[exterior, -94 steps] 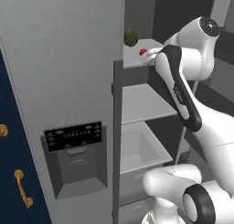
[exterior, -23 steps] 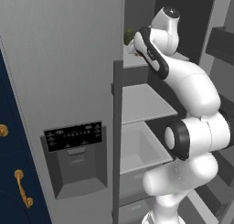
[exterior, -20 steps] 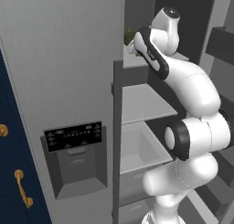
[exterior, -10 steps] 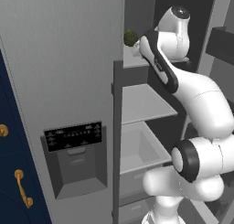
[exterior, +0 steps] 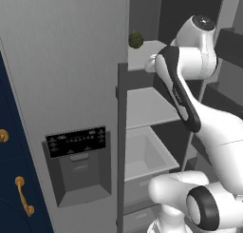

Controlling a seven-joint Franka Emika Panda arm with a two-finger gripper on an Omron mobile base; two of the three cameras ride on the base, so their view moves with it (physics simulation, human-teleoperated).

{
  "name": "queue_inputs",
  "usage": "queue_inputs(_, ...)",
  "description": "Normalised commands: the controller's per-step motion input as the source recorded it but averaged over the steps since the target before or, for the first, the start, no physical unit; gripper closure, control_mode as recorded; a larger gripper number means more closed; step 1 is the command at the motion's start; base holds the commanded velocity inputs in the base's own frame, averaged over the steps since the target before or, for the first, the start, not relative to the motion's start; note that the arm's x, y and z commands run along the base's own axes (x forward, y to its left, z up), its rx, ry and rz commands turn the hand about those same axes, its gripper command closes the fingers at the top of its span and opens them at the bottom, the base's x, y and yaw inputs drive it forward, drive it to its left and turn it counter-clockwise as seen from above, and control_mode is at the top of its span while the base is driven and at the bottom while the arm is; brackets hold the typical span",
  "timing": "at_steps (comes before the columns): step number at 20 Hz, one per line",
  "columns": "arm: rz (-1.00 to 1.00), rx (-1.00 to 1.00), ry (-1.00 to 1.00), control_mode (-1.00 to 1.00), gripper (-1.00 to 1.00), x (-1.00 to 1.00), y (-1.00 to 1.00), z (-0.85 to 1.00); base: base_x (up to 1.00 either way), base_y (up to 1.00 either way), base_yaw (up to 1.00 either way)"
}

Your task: Take the strawberry from the fridge and place it on top of the pancake, located on the dining counter.

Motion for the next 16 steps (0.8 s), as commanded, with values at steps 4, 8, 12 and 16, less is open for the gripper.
queue_inputs(4,-0.04,0.0,0.06,-1.0,1.0,-1.0,0.0,-0.34,0.0,0.0,0.0)
queue_inputs(8,0.0,0.0,0.12,-1.0,1.0,-1.0,0.0,-0.24,0.0,0.0,0.0)
queue_inputs(12,0.0,0.0,0.13,-1.0,1.0,-1.0,0.0,-0.28,0.0,0.0,0.0)
queue_inputs(16,-0.02,0.0,0.17,-1.0,1.0,-0.91,0.0,-0.43,0.0,0.0,0.0)
